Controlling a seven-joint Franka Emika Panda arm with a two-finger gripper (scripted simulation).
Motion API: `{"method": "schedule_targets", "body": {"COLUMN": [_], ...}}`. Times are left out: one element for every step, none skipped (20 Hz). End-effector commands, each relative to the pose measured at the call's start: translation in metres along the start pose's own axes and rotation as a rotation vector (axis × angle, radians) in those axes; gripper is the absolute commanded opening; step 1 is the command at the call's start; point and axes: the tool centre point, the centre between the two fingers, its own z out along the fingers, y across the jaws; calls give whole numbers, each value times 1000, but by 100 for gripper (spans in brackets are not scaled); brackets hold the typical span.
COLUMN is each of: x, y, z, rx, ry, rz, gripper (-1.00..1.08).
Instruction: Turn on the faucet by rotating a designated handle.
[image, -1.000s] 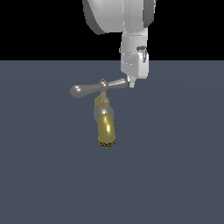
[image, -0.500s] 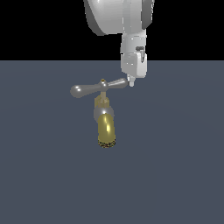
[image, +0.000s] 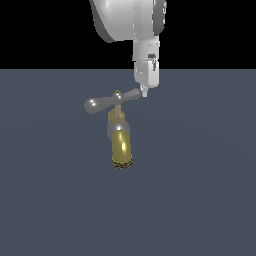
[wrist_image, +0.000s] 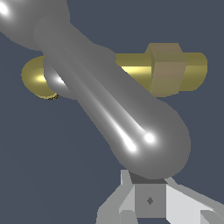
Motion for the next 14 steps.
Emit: {"method": "schedule_targets", "body": {"x": [35,38,40,43,46,48,51,53,55,55,22,30,39,47], "y": [15,18,21,24,27,30,32,35,38,38,29,30,31,32], "z": [-1,-1,-1,-1,-1,-1,-1,-1,-1,-1,-1,-1,-1,-1], "rx": [-6,-6,-6,-6,-6,-6,-7,-7,-7,-7,-3,-3,-3,-4], "ry": [13,13,13,13,13,13,13,13,13,13,-3,-2,-1,0], "rz": [-40,-40,-41,-41,-42,-42,-43,-43,-44,-44,-3,-6,-8,-11], "gripper": [-100,-100,-100,-100,-100,-100,-100,-100,-100,-100,-100,-100,-100,-100]}}
